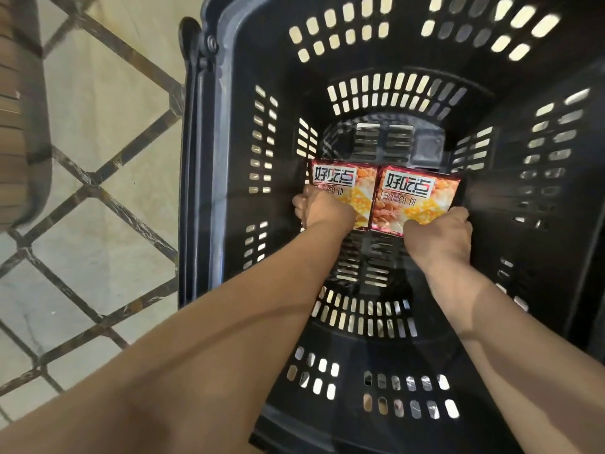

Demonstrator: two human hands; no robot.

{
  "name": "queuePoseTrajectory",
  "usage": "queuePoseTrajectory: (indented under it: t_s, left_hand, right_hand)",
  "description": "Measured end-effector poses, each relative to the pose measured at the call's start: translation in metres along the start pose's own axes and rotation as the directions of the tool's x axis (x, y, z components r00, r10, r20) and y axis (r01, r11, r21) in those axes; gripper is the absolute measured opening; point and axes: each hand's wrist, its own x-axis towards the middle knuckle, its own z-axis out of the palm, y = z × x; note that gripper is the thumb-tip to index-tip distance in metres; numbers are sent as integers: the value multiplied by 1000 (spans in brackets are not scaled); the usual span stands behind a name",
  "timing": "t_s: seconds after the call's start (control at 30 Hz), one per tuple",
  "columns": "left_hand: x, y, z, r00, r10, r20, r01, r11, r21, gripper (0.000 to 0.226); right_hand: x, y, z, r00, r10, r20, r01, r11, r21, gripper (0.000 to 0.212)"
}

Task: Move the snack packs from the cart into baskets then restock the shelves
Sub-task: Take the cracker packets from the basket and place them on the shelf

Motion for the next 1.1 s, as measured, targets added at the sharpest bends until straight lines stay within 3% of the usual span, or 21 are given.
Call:
queuePoseTrajectory:
  t_s: [0.13, 0.33, 0.5, 0.57, 0.67, 0.83, 0.97, 1.1]
  left_hand:
    - [-4, -3, -3, 1000, -3, -29, 5, 999, 46, 65]
    - [-10, -10, -5, 973, 197, -117, -180, 974, 140, 47]
    - [-11, -18, -11, 938, 322, -130, -303, 942, 146, 54]
    - [-14, -21, -12, 928, 359, -103, -350, 932, 98, 53]
    - [-21, -25, -15, 950, 312, -6, -312, 948, -68, 46]
    - [-43, -38, -38, 899, 438, -9, -437, 896, -81, 43]
    - [-89, -36, -86, 869, 494, 1, -485, 854, -186, 40]
    - [-141, -23, -152, 848, 526, 62, -472, 804, -360, 50]
  right_hand:
    - [-6, -2, 0, 1000, -24, -21, 22, 998, -58, 58]
    - [-6, 0, 3, 999, -34, -5, 33, 992, -125, 55]
    - [-3, 5, 3, 998, -62, 9, 62, 994, -86, 52]
    - [-7, 8, 1, 995, -102, 10, 103, 989, -106, 56]
    - [-14, 10, -3, 991, -130, 24, 132, 989, -67, 51]
    - [-37, 10, -28, 986, -157, 61, 153, 986, 64, 34]
    - [-74, 3, -66, 963, -258, 77, 241, 953, 184, 24]
    - [-122, -8, -129, 932, -343, 116, 288, 897, 335, 27]
